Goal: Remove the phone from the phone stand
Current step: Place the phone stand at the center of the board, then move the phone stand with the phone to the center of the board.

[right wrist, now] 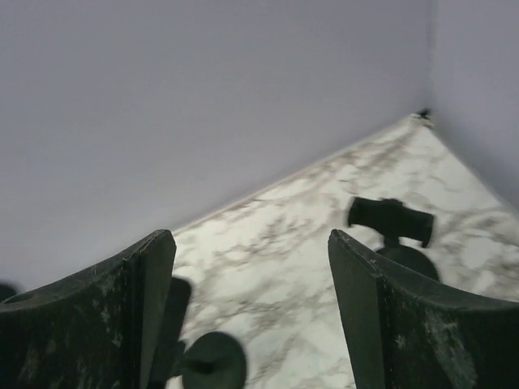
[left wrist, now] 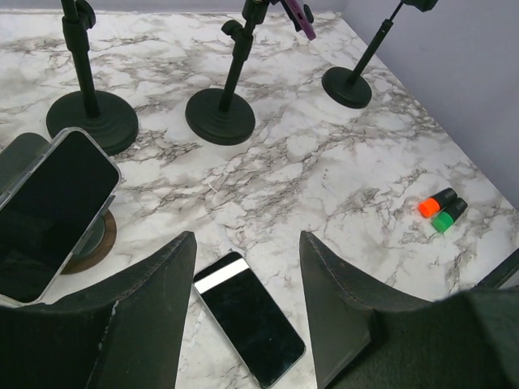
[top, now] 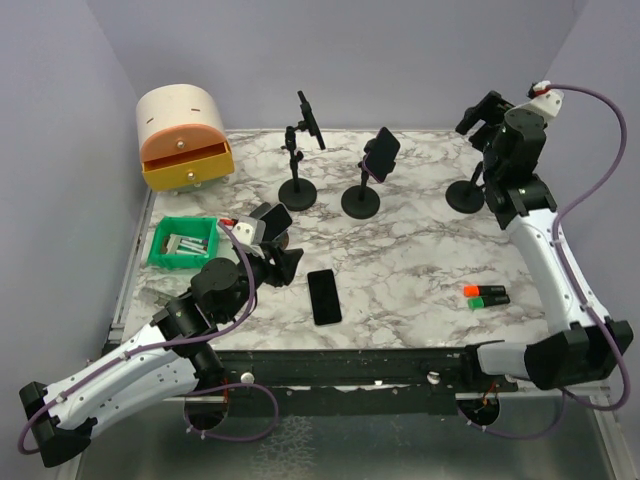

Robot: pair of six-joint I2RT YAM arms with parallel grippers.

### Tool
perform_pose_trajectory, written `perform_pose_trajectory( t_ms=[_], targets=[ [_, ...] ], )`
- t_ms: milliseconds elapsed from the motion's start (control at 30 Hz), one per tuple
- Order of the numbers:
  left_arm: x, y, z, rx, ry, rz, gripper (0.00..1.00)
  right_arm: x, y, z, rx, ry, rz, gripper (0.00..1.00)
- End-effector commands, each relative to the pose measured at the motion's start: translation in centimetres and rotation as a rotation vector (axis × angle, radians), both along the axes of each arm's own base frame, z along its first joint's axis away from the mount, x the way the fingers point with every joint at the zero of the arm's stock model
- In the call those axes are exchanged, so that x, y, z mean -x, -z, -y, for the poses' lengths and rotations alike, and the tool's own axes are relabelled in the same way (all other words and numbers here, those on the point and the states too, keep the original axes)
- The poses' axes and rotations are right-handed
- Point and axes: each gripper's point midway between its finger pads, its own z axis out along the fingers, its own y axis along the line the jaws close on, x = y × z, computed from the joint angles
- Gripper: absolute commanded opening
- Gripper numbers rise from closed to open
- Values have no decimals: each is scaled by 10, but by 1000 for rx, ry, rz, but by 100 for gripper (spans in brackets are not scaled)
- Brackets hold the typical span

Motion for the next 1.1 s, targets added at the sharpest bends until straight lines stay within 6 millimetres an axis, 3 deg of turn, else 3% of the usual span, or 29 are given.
perform_pose_trajectory(
  t_ms=[0, 133, 200, 300, 467, 567, 700, 867, 1067],
  targets=[
    [1, -7, 3, 17, 17, 12, 56, 36, -28, -66, -48, -286, 55, 81],
    [3, -21, 5, 71, 29, 34, 59, 81, -12, -119, -216, -582, 90, 79],
    [4, -30, 4, 137, 29, 66, 66, 106, 0, -134, -276, -686, 94, 79],
    [3, -43, -8, 298, -32, 104, 99, 138, 16, -146, -322, -782, 78, 79],
    [-5, -67, -9, 605, -87, 76, 99, 174, 48, -146, -337, -820, 9, 79],
    [-20, -78, 28, 522, -42, 4, 99, 187, 69, -141, -338, -799, -26, 79],
    [-51, -58, 71, 397, -89, -165, 99, 199, 96, -131, -359, -737, -73, 78],
    [-70, -51, 112, 483, -42, -202, 93, 208, 136, -127, -408, -694, -143, 77],
    [-106, -43, 145, 504, -81, -263, 83, 215, 147, -130, -435, -703, -164, 76]
  ],
)
